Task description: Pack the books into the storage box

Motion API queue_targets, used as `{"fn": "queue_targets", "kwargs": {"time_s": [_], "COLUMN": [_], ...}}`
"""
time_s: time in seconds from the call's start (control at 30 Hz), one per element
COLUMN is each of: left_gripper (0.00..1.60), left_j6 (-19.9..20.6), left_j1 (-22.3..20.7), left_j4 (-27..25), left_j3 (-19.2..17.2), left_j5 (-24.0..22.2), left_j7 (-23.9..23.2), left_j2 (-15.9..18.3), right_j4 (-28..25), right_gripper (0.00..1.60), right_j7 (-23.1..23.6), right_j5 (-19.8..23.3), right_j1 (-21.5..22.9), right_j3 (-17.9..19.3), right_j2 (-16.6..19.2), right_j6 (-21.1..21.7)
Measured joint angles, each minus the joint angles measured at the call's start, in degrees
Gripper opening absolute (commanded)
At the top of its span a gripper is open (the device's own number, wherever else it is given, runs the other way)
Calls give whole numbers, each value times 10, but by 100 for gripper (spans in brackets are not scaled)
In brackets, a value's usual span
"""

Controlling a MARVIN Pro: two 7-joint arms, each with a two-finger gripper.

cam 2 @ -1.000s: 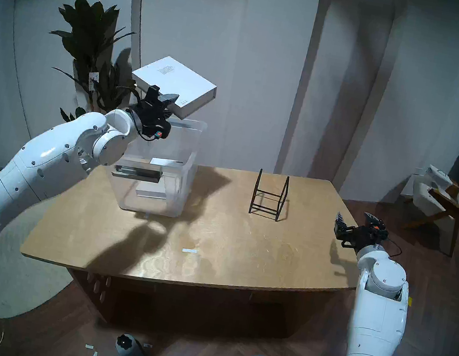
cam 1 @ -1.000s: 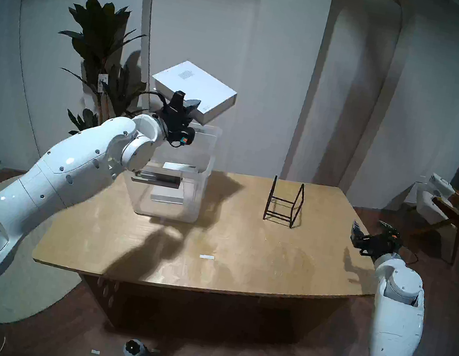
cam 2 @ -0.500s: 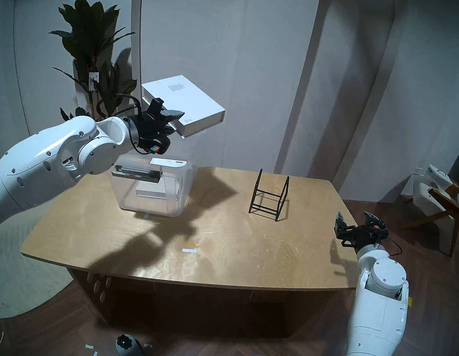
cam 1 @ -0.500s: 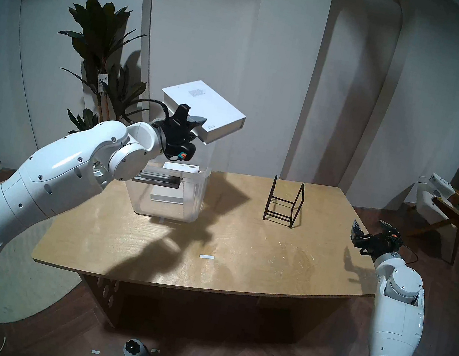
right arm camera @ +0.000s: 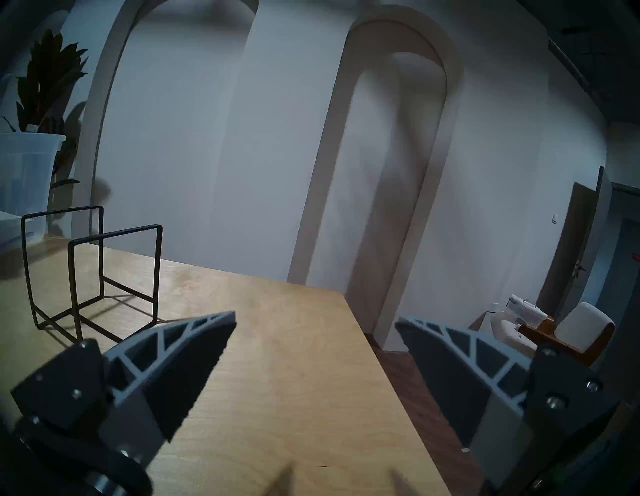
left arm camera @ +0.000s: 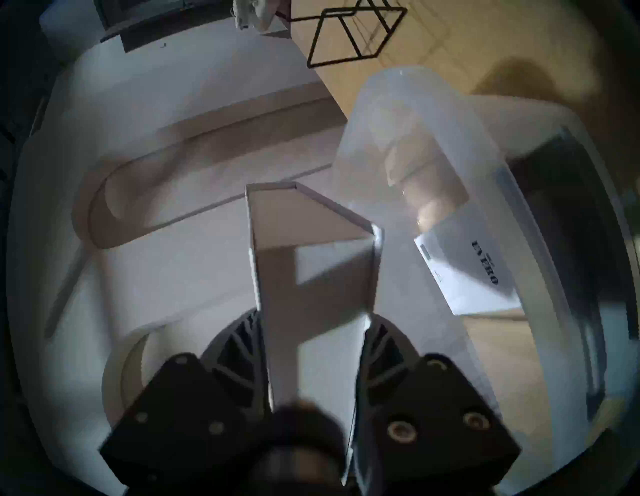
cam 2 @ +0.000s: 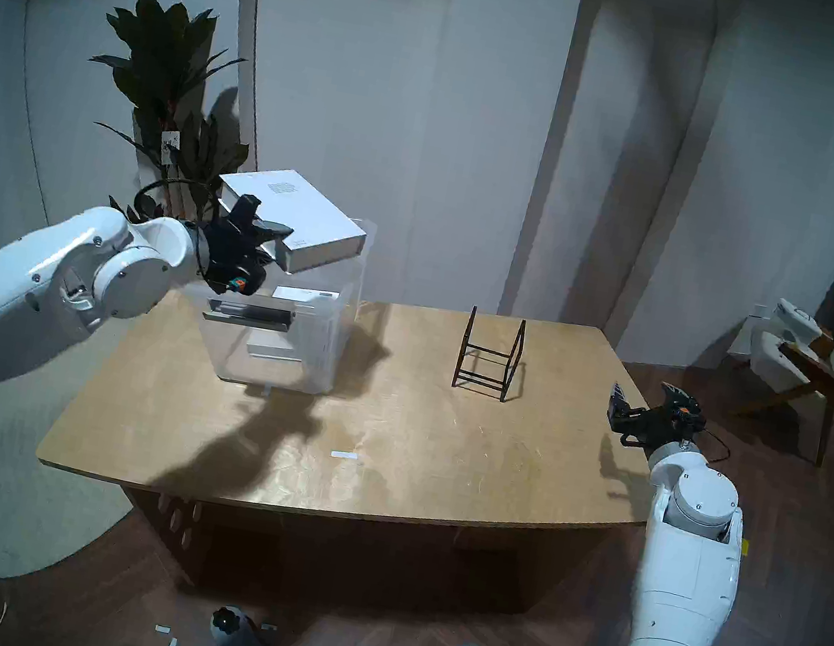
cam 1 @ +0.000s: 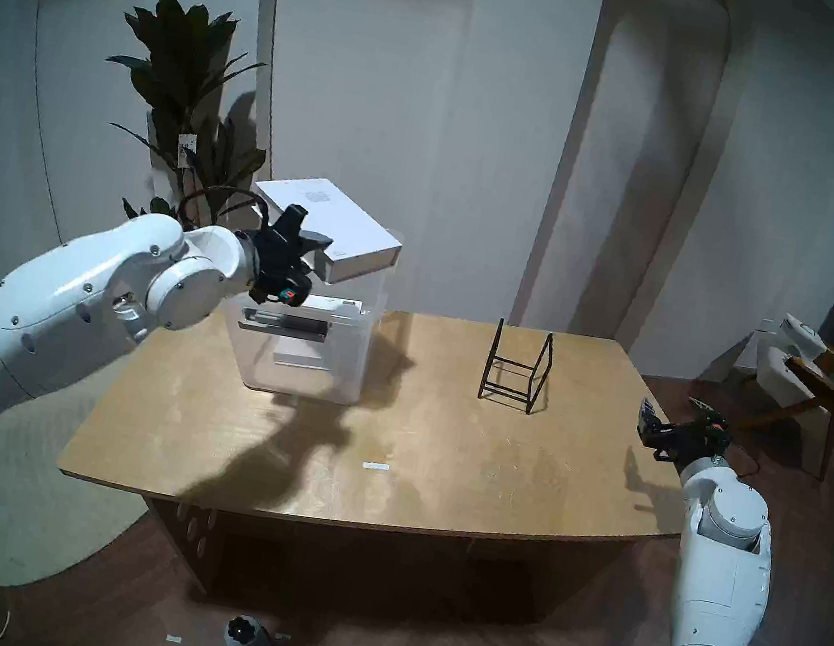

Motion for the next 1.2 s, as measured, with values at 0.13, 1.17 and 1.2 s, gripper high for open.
{"fn": "queue_targets", "kwargs": {"time_s": [0.13,1.17,1.2], "left_gripper": [0,0,0], "left_j6": [6,-161,-164], "left_j1": [0,18,18], "left_j4": [-10,-75,-68], "left_j3": [-19,-91,-90], "left_j5": [-9,-6,-1], "left_j7": [-33,-156,-149], "left_j2": [26,160,155], "right_j4": [0,-40,-40], "right_gripper": [160,160,160], "right_j7": [0,7,7], "right_j5": [0,4,4], "right_j1": [1,-17,-17], "right_j3": [-1,-3,-3], "right_j2": [0,-1,-1], "right_j6": [0,-5,-5]}}
